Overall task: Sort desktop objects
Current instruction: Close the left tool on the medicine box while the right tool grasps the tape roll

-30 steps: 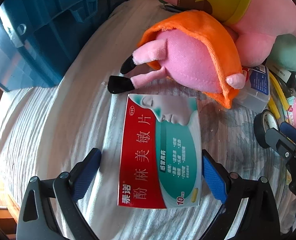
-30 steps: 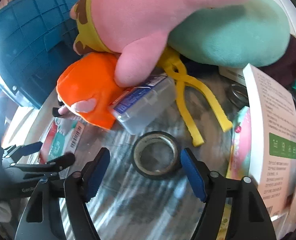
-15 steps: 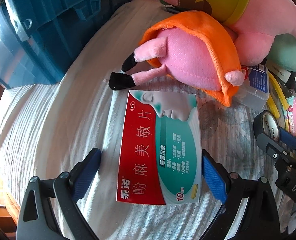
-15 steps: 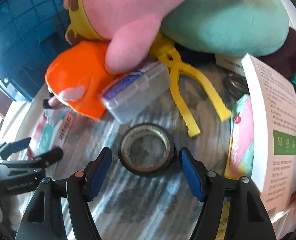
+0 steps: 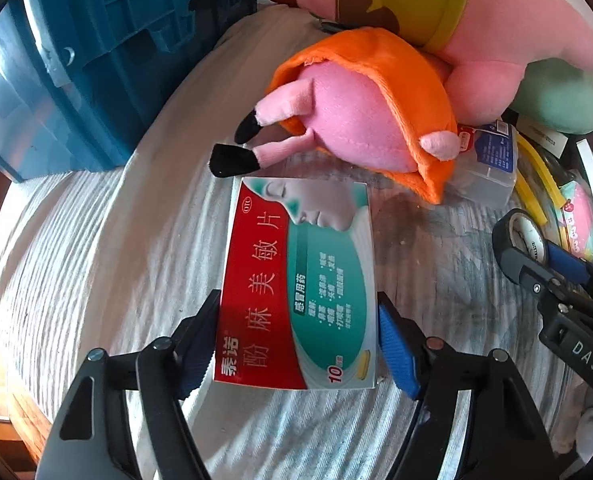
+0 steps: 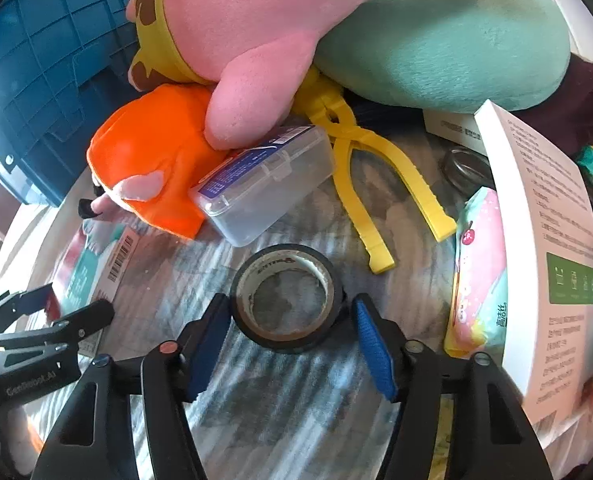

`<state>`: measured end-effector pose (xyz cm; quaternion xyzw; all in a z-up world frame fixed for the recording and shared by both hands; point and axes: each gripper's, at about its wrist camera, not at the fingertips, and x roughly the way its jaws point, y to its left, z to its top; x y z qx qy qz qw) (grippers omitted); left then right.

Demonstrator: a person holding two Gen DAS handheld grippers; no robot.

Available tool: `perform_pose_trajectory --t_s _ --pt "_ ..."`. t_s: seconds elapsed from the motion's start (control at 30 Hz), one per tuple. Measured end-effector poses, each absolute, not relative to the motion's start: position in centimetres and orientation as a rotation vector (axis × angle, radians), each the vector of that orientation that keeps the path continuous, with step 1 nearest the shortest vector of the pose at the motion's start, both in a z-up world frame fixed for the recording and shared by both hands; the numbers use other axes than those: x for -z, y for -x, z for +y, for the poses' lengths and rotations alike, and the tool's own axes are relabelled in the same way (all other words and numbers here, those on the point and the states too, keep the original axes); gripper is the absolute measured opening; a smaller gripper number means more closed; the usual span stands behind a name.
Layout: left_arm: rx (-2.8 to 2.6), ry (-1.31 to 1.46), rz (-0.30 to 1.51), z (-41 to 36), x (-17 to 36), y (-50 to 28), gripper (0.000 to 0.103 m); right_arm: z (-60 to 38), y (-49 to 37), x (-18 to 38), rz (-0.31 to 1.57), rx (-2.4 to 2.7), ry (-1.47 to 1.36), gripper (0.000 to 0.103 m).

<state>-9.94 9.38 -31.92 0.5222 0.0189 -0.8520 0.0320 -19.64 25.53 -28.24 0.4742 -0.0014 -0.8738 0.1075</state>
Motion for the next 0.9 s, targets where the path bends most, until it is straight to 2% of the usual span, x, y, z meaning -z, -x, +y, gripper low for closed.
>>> perform_pose_trajectory --t_s 0.13,0.23,0.33,0.4,0.47,0.7,0.83,0.9 --pt "2.654 -1.566 0.035 9.7 30.7 8.6 0.072 25.1 19.5 27.9 -0.024 2.568 -1.403 0.060" --pt "2.638 -1.590 0.042 9.6 31.2 8.2 0.072 24.5 19.3 27.8 -0.022 2.566 -1.394 0.065" --pt "2.625 -1.617 0.053 9.5 31.9 7.5 0.074 23.9 19.2 27.6 -0.011 2.568 -1.387 0.065" --pt "2.632 -1.606 0.051 9.4 31.5 6.7 0.073 23.2 19.3 27.4 0.014 2.567 -1.390 0.064" --pt "2.639 -1.595 0.048 9.4 31.1 6.0 0.072 22.8 19.4 27.2 0.028 2.559 -1.401 0.058" --pt "2.689 -1.506 0.088 8.7 27.6 3.2 0.072 21.3 19.1 24.9 0.002 2.543 -1.383 0.057" --pt "2.707 -1.483 0.113 11.7 24.4 11.4 0.072 20.1 19.0 22.3 -0.005 2.554 -1.330 0.056" --pt "2.723 -1.474 0.120 10.1 24.2 12.6 0.072 23.5 19.7 20.9 -0.009 2.557 -1.306 0.056"
